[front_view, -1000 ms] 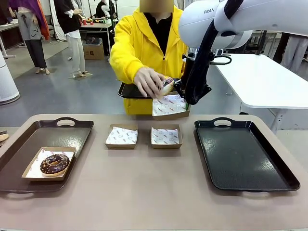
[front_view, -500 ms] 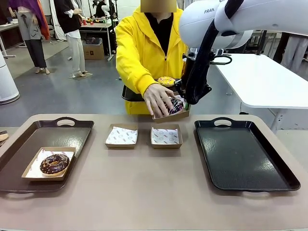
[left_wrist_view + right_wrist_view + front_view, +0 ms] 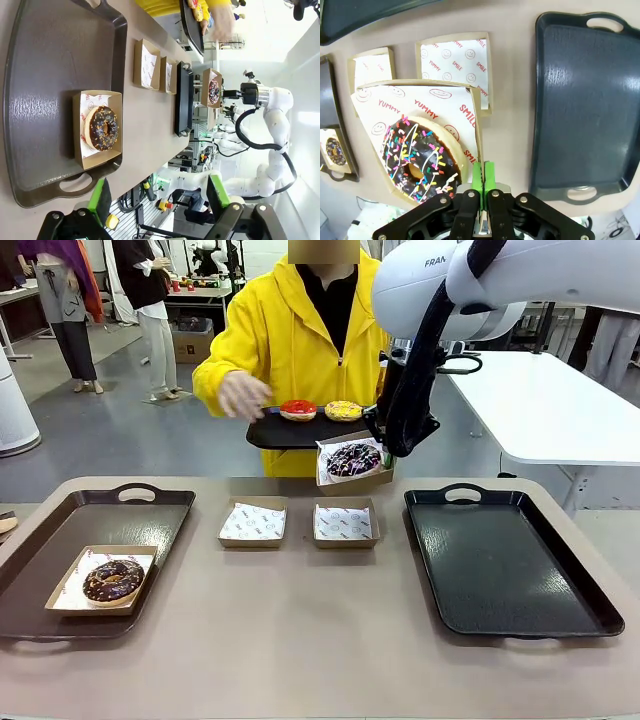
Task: Individually package the donuts and arrange them on the tray.
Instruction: Place the picked Paper togo box on the Handle tray while simultaneously picking up another Paper togo box from the table with the other hand.
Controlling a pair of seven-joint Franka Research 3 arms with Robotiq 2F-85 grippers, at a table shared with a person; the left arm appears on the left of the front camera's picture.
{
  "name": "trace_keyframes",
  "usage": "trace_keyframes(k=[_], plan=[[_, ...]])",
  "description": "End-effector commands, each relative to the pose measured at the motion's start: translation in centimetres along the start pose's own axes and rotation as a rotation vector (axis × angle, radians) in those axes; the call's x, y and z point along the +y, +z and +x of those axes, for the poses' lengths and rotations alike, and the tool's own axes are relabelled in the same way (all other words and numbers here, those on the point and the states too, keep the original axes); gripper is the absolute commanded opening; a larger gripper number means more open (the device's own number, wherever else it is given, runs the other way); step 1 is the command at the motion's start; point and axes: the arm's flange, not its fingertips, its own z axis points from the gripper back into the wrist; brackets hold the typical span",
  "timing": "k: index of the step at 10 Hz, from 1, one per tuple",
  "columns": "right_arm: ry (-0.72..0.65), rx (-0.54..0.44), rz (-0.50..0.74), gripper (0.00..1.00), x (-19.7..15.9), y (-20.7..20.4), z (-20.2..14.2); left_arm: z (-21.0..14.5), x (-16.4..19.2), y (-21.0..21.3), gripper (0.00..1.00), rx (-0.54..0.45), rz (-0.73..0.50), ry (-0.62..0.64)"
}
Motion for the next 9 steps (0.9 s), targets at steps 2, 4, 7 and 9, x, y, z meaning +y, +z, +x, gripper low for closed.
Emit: trace_keyframes(k=[2, 4, 7, 9], plan=[[-0.004, 0.001, 0.004, 0.00, -0.10, 0.07, -0.25, -0.20, 0.10, 0.14, 1.00, -0.001, -0.011, -0.008], [-0.004, 0.001, 0.004, 0.00, -0.10, 0.07, -0.25, -0.20, 0.10, 0.14, 1.00, -0.001, -0.011, -0.008], [-0.004, 0.001, 0.004, 0.00, -0.10, 0.07, -0.25, -0.20, 0.10, 0.14, 1.00, -0.001, -0.011, -0.008], [0.000, 0.000, 0.000, 0.02, 0.00, 0.00, 0.00, 0.00, 0.00, 0.00, 1.00, 0.000, 0.000, 0.000]])
